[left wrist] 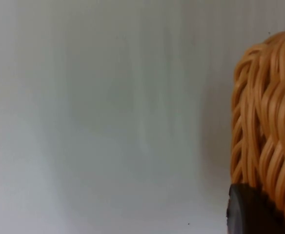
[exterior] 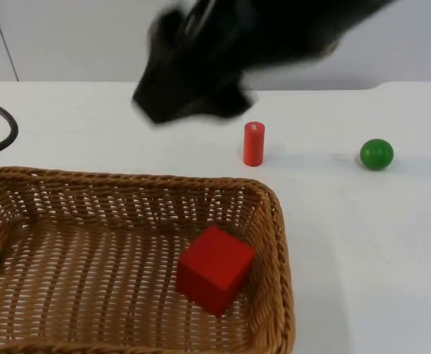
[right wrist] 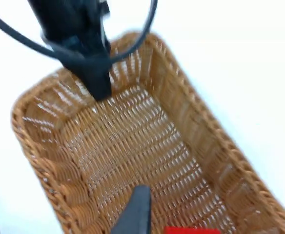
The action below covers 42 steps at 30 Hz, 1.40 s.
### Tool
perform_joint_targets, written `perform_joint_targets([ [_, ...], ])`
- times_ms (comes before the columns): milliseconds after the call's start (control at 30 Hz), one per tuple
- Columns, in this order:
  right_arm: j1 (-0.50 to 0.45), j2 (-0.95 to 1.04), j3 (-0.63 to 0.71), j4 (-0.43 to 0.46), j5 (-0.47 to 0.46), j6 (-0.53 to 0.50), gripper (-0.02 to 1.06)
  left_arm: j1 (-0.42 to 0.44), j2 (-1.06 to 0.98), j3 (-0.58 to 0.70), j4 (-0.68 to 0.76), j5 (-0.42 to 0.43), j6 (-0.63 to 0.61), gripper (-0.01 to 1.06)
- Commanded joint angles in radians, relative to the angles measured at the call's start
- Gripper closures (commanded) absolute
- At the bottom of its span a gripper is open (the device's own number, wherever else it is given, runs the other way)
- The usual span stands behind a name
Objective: Pick up the basket with the left hand and place the object to the left of the red cylinder into the basket with the right hand.
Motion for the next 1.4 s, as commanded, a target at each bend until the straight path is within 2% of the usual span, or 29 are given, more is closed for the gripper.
perform_joint_targets([
  [0,0.007,-0.084,-0.005,-0.019,0.066,-0.012,0.23,0.005,-0.012,0.002,-0.063,0.025,0.003,1.05],
  [167,0.007,-0.182,0.011,-0.030,0.121,-0.012,0.23,0.002,-0.012,0.002,-0.102,0.006,0.003,1.05],
  [433,0.007,-0.354,0.137,-0.030,0.056,-0.012,0.23,-0.004,0.046,-0.015,-0.125,-0.012,0.003,1.05],
  [600,0.007,-0.444,0.215,-0.030,0.052,-0.012,0.23,-0.073,0.148,-0.072,-0.154,-0.041,0.000,1.05],
  [733,0.007,-0.518,0.275,-0.030,0.052,0.012,0.23,-0.191,0.261,-0.145,-0.170,-0.135,-0.004,1.05],
  [1000,0.007,-0.599,0.308,-0.030,0.054,0.022,0.23,-0.267,0.337,-0.199,-0.191,-0.209,-0.004,1.04],
  [1067,0.007,-0.616,0.311,-0.030,0.054,0.022,0.23,-0.267,0.337,-0.199,-0.206,-0.223,-0.004,0.97],
  [1167,0.007,-0.652,0.311,-0.030,0.056,0.022,0.23,-0.263,0.337,-0.199,-0.208,-0.223,-0.004,0.62],
  [1200,0.007,-0.652,0.311,-0.030,0.056,0.022,0.23,-0.263,0.337,-0.199,-0.208,-0.223,-0.004,0.62],
  [1267,0.007,-0.675,0.311,-0.050,0.060,0.027,0.23,-0.263,0.332,-0.199,-0.194,-0.229,-0.004,0.34],
  [1300,0.007,-0.680,0.311,-0.050,0.060,0.027,0.23,-0.263,0.329,-0.199,-0.185,-0.236,-0.004,0.27],
  [1367,0.007,-0.699,0.311,-0.056,0.060,0.030,0.23,-0.263,0.301,-0.199,-0.125,-0.262,-0.004,0.00],
])
